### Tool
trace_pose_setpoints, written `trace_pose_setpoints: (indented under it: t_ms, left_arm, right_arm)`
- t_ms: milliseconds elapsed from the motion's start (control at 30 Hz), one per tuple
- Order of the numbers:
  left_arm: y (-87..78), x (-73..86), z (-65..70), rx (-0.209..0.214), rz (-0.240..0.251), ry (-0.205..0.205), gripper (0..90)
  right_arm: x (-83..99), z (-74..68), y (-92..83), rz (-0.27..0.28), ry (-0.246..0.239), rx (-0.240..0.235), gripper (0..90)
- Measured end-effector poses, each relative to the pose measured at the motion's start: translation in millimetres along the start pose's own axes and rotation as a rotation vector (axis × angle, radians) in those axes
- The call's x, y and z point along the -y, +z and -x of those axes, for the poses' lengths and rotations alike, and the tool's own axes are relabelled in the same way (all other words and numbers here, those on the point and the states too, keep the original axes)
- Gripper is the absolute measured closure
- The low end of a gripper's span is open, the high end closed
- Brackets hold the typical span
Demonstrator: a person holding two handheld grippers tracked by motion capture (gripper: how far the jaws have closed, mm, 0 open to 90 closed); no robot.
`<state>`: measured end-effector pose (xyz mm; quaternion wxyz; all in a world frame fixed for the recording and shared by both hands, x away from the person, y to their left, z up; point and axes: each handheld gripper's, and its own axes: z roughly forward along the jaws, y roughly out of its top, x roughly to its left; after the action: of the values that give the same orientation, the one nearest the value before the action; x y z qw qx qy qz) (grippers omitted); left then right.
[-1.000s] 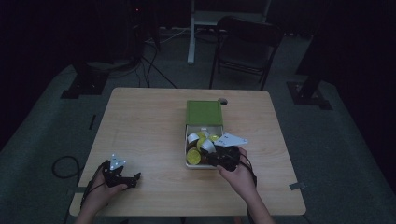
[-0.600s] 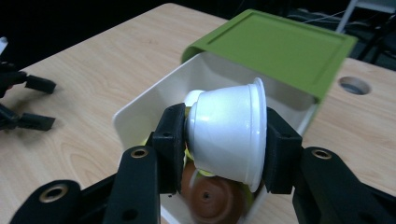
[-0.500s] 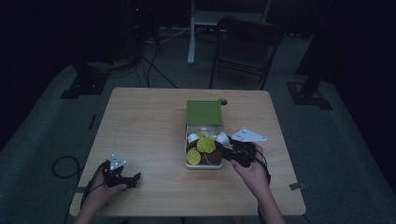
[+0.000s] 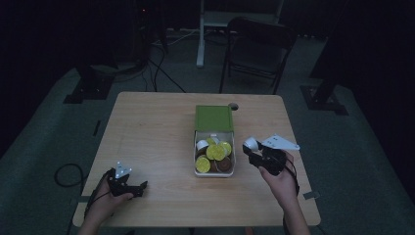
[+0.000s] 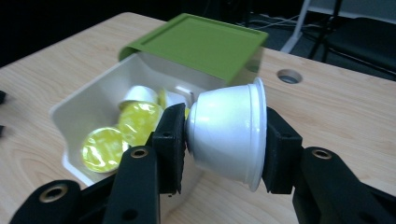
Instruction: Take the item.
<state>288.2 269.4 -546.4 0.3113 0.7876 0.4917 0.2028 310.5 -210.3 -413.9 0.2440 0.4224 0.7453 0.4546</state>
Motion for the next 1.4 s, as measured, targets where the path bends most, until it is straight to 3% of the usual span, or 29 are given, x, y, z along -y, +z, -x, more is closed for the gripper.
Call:
trace_pose_setpoints:
  t_ms: [567, 900, 1400]
  left_arm:
    - [-0.1, 0.0, -0.1, 0.0, -0.002, 0.002, 3.0]
    - [-0.1, 0.0, -0.1, 0.0, -0.001, 0.002, 3.1]
    - [-0.1, 0.0, 0.0, 0.0, -0.001, 0.001, 3.1]
  right_arm:
    - [30.1, 35.5, -15.6, -0.014, 0.055, 0.099, 57.1]
    - [50.7, 49.9, -16.5, -0.036, 0.09, 0.132, 57.1]
    - [94.2, 82.3, -13.5, -0.092, 0.143, 0.246, 57.1]
